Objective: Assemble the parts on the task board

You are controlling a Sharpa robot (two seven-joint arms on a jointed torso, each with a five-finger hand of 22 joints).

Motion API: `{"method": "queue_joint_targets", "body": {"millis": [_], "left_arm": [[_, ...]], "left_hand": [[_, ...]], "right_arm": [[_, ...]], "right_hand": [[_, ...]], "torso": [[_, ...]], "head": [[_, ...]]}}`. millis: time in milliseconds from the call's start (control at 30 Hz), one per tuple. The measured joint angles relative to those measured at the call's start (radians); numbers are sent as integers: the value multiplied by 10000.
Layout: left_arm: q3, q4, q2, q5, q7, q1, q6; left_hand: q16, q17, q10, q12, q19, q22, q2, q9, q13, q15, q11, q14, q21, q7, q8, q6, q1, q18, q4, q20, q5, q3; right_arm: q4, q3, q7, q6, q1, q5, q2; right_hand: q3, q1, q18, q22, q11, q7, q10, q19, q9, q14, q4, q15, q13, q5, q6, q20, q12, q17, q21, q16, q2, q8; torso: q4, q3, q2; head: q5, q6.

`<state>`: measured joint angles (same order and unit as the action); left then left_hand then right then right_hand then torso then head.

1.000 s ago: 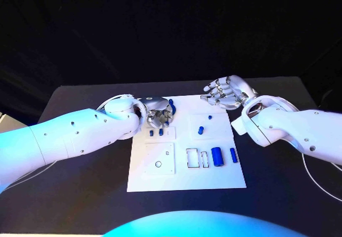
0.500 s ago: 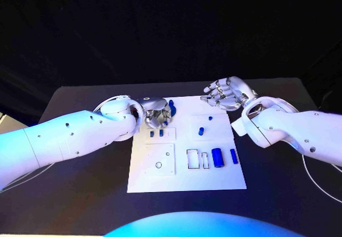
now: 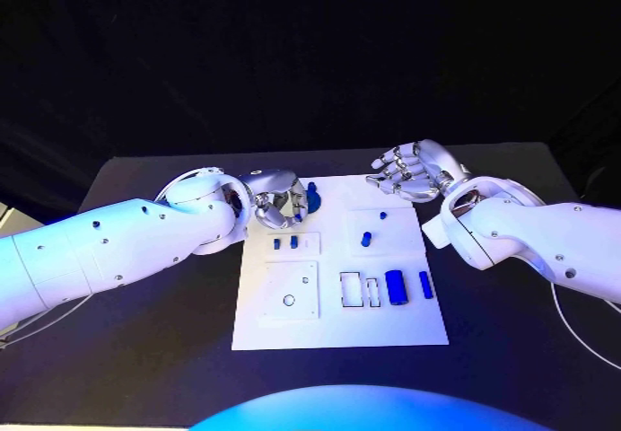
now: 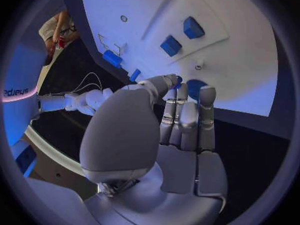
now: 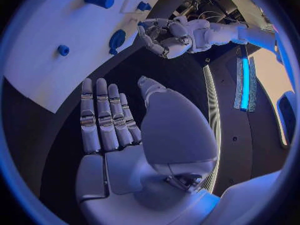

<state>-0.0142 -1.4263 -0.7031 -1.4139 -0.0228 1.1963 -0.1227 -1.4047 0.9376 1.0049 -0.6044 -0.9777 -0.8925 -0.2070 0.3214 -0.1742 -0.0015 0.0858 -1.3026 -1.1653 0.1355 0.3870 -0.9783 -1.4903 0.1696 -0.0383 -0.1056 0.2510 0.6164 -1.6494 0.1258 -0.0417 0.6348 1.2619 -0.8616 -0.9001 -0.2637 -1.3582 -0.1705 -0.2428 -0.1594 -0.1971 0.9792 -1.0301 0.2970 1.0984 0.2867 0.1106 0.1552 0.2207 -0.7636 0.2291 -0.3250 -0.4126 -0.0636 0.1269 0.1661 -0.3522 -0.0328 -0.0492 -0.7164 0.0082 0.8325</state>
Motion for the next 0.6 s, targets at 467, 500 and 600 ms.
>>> {"method": "queue_joint_targets", "body": {"millis": [467,500,600], "left_arm": [[-12,482,35,164,-79,-9,188],[-15,507,42,164,-84,-10,206],[-19,589,50,162,-95,-11,261]], "left_hand": [[0,9,0,16,1,-4,-39,9,0,0,0,0,-32,-16,-21,-15,39,0,3,0,22,0],[0,9,0,16,1,-5,-40,9,0,0,0,0,-32,-15,-21,-15,39,0,3,0,22,0],[0,9,0,46,1,-5,-40,8,0,0,0,0,-32,-15,-64,-15,40,0,3,0,22,0]], "right_arm": [[-10,0,0,-2,0,11,-9],[-10,0,0,-3,-1,11,-10],[-10,0,0,-4,-5,12,-14]], "right_hand": [[0,0,0,38,-36,0,-36,0,1,0,0,0,-32,0,0,0,0,20,0,0,0,0],[0,0,0,47,-36,0,-36,0,1,0,0,0,-32,0,0,0,0,24,0,0,0,0],[0,0,0,47,-36,0,-36,0,1,0,0,0,-33,-1,0,0,0,24,0,0,0,0]], "torso": [[12,13,-22],[12,13,-23],[17,12,-23]], "head": [[38,-7],[38,-8],[41,-9]]}}
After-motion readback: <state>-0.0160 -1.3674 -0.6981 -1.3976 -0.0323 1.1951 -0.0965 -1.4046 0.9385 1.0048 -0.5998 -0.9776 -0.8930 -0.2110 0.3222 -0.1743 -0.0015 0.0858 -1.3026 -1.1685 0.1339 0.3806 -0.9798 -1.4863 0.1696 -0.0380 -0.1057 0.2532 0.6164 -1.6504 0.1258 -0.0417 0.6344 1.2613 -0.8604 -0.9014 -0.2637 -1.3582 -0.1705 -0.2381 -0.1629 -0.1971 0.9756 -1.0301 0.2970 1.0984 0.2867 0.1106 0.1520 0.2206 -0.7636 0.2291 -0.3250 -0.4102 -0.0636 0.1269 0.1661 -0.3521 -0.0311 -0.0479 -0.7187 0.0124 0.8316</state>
